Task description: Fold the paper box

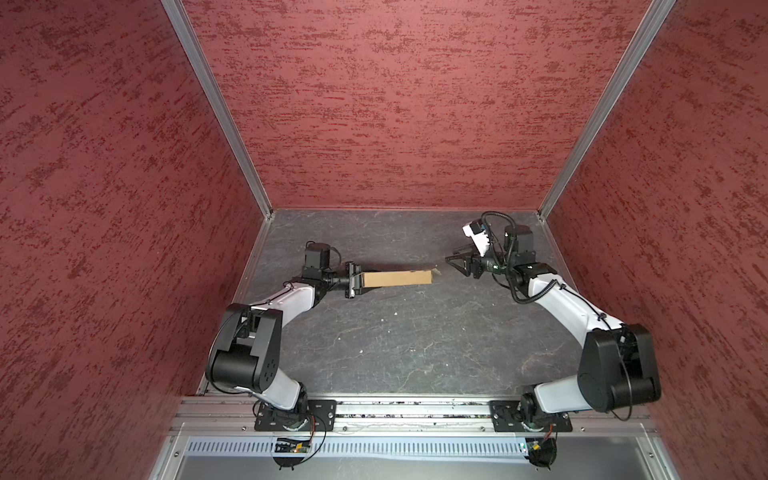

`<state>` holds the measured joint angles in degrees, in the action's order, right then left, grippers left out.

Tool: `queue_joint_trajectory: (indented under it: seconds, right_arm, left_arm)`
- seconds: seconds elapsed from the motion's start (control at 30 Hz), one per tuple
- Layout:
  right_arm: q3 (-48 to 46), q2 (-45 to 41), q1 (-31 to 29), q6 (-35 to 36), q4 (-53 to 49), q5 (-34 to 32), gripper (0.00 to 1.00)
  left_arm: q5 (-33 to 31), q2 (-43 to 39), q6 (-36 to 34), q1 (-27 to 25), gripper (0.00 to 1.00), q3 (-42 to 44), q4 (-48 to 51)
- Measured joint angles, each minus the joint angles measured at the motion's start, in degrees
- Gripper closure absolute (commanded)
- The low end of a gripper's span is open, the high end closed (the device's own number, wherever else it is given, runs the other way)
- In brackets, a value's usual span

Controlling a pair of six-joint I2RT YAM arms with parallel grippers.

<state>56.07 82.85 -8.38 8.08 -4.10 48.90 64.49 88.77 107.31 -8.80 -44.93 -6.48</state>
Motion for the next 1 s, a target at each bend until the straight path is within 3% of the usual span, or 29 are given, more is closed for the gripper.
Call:
queue_joint_trajectory:
  seconds: [0.2, 0.43, 0.87, 1.0]
  right_arm:
    - [-1.95, 0.00, -0.02, 0.11, 1.66, -0.52, 0.47]
    - [-3.04, 1.73, -0.07, 0.81, 2.19, -0.76, 0.48]
    - [-5.99, 0.07, -0.46, 3.15, 2.14, -0.72, 0.47]
    - [-10.25, -3.91, -0.52, 5.64, 2.49, -2.80, 0.40]
  left_arm:
    - [1.14, 0.42, 0.76, -0.31, 0.68, -1.22, 2.29]
    - [2.12, 7.37, 7.61, -3.32, 0.69, -3.45, -7.41]
    - [4.48, 10.34, 7.98, -3.08, 0.73, -3.61, -15.47]
    - [4.68, 10.29, 7.98, -2.99, 0.74, -3.61, -15.80]
